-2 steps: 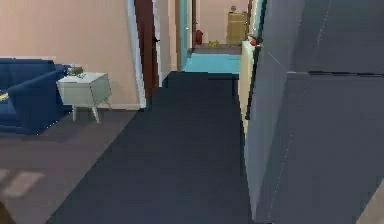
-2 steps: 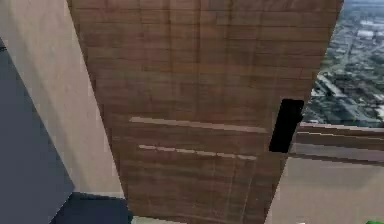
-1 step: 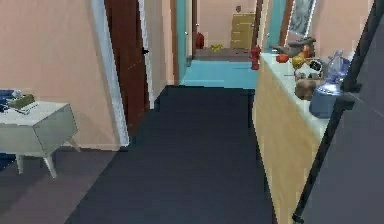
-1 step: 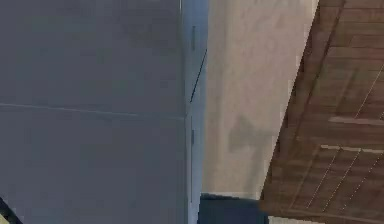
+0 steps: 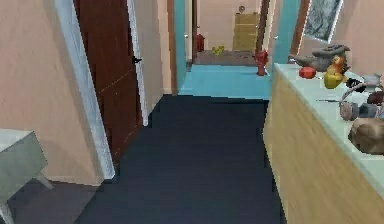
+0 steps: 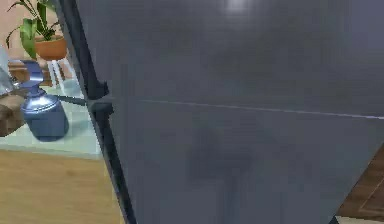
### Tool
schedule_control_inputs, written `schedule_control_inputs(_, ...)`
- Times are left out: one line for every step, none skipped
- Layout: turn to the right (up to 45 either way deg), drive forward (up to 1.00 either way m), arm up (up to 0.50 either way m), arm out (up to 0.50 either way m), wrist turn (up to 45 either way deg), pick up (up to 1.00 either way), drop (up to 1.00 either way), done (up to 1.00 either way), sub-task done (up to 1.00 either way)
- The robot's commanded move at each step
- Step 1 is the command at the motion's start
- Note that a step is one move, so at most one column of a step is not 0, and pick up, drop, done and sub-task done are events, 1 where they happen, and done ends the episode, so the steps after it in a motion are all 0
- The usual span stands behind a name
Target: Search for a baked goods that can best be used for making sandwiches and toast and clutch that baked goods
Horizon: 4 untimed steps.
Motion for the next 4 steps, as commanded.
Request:
schedule_control_inputs(-36.0, 0.0, 0.0, 0.0, 0.0, 0.0, 0.0, 0.0, 0.0)
schedule_control_inputs(45.0, 0.0, 0.0, 0.0, 0.0, 0.0, 0.0, 0.0, 0.0)
schedule_control_inputs(21.0, 0.0, 0.0, 0.0, 0.0, 0.0, 0.0, 0.0, 0.0)
schedule_control_inputs(0.0, 0.55, 0.0, 0.0, 0.0, 0.0, 0.0, 0.0, 0.0)
